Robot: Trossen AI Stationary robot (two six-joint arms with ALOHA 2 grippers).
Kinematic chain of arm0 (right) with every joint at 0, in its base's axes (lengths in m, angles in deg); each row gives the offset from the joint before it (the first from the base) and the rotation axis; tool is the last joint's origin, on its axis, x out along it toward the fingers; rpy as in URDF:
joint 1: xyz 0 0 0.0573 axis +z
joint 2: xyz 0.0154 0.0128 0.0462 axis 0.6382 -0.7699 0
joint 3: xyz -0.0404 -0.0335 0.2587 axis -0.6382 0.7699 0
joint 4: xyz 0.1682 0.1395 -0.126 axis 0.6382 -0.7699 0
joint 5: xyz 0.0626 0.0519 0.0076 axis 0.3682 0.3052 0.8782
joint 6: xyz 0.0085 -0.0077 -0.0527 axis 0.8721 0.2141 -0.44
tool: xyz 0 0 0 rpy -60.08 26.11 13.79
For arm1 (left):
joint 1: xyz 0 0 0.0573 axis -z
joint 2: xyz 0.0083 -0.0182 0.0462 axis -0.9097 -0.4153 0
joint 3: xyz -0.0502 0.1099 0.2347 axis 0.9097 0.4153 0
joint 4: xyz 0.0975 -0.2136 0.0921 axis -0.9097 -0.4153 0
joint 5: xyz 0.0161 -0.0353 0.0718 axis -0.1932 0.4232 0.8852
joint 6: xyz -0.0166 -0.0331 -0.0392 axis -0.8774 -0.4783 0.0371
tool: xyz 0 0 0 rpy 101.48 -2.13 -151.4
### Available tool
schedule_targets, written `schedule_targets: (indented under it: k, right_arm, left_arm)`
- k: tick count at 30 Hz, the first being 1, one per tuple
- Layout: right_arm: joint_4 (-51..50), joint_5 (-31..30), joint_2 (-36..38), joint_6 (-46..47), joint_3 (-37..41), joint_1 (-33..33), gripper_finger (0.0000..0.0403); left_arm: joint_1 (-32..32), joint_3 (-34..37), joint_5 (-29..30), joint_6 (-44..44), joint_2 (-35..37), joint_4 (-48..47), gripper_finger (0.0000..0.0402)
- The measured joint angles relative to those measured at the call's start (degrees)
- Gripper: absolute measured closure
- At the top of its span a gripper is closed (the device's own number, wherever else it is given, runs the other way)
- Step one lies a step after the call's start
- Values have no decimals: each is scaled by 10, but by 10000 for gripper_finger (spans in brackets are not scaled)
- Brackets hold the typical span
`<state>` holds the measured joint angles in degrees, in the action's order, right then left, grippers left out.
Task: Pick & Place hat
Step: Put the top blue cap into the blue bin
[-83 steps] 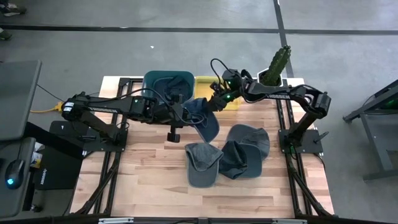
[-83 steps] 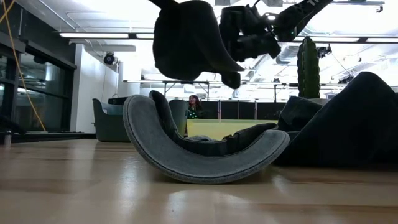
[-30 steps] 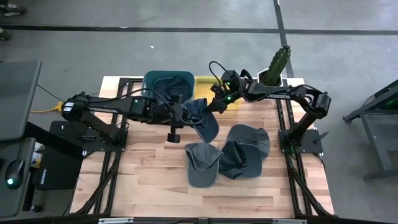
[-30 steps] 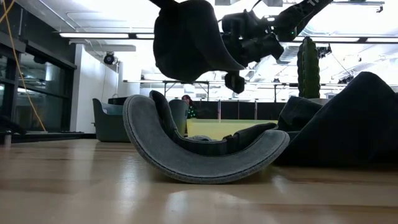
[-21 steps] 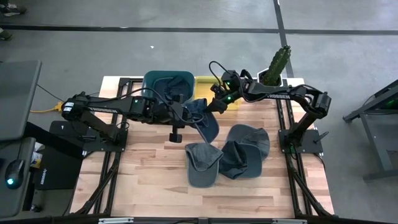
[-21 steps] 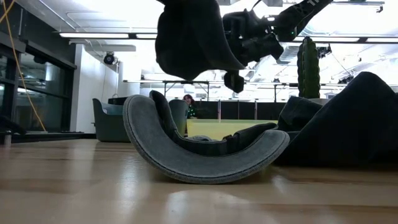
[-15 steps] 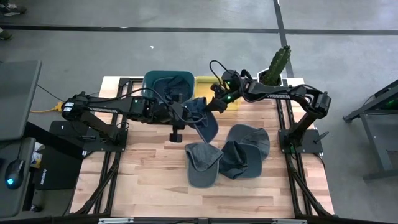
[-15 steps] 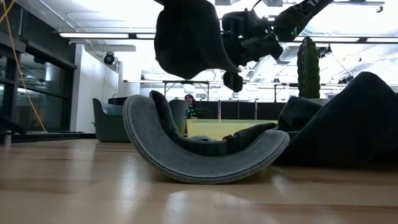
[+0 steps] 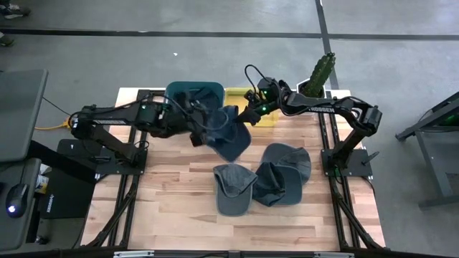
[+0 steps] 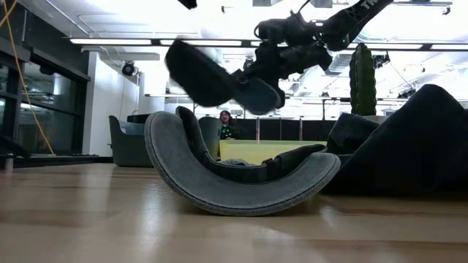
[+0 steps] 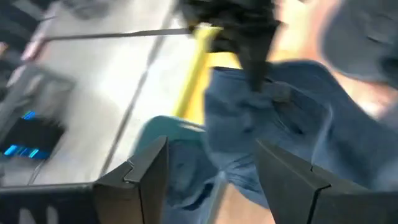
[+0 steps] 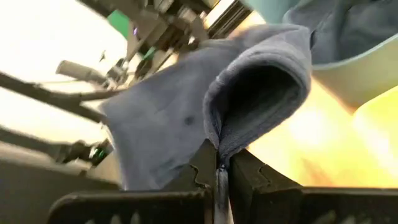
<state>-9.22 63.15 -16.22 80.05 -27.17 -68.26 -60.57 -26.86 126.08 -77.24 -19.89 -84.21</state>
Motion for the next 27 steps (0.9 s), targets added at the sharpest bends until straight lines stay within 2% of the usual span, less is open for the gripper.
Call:
schedule_targets:
  k: [3, 7, 13, 17, 23, 27]
  right_arm:
    - [26, -32, 0, 12, 0, 0, 393]
    - [65, -79, 0, 27, 0, 1, 393]
    - [84, -169, 26, 24, 0, 1, 393]
    - [90, -260, 63, 25, 0, 1, 393]
    - [136, -370, 112, 19, 0, 0, 393]
    - [174, -405, 135, 1, 0, -3, 393]
  left_arm:
    - [0, -22, 50, -85, 4, -44, 200]
    - [0, -16, 99, -218, 29, -105, 215]
    - [1, 35, 144, -393, 68, -153, 239]
    - [1, 90, 172, -478, 96, -138, 246]
    - [1, 184, 220, -524, 122, -7, 247]
    - [0, 237, 243, -507, 132, 144, 247]
